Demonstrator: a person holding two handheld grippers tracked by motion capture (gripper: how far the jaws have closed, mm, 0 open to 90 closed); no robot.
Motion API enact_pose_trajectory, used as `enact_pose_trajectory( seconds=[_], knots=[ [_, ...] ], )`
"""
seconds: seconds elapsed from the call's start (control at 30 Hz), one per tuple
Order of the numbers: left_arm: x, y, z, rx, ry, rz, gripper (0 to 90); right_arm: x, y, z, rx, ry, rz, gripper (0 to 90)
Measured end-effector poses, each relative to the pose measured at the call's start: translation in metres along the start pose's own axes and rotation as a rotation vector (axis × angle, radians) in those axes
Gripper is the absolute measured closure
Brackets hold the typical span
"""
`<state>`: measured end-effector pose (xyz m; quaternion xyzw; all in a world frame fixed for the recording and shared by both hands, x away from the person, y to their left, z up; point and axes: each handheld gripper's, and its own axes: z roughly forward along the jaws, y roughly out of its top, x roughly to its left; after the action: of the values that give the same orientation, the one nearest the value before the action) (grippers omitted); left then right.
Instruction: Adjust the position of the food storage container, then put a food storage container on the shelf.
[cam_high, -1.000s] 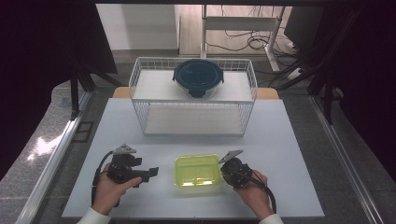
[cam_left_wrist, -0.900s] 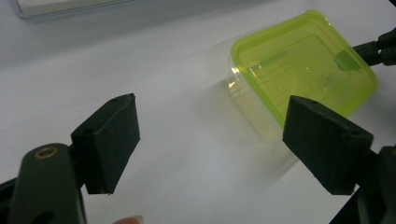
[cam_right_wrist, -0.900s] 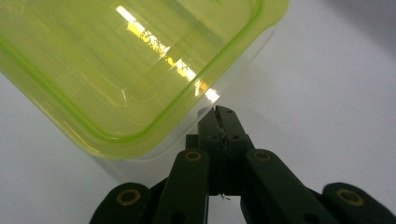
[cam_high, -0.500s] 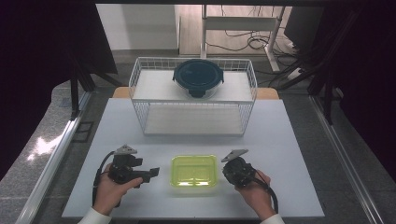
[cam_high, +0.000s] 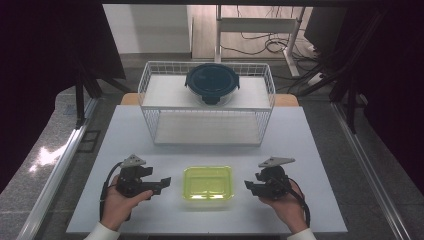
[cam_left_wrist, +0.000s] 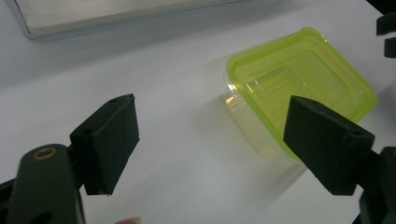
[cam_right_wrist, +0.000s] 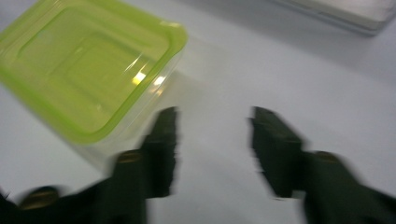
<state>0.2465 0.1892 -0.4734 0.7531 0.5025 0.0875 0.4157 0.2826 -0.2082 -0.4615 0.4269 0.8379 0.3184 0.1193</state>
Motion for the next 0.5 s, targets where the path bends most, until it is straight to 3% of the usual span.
enact_pose_trajectory(
  seconds=[0.07, 0.1, 0.2, 0.5],
  knots=[
    [-0.0006, -0.0003, 0.0008, 0.000, 0.003, 0.010, 16.9, -0.0001, 0.0012, -0.0023, -0.029, 0.003, 0.032, 29.3],
    [-0.0013, -0.0002, 0.0015, 0.004, -0.005, 0.013, 16.4, -0.0013, 0.0021, -0.0042, -0.040, 0.041, 0.052, 25.9],
    [-0.0036, 0.0002, 0.0024, 0.009, -0.017, 0.024, 16.2, -0.0031, 0.0018, -0.0067, -0.053, 0.083, 0.052, 21.3],
    [-0.0068, 0.0016, 0.0013, 0.026, -0.066, -0.014, 16.3, -0.0061, 0.0012, -0.0083, -0.082, 0.142, 0.134, 23.8]
  ],
)
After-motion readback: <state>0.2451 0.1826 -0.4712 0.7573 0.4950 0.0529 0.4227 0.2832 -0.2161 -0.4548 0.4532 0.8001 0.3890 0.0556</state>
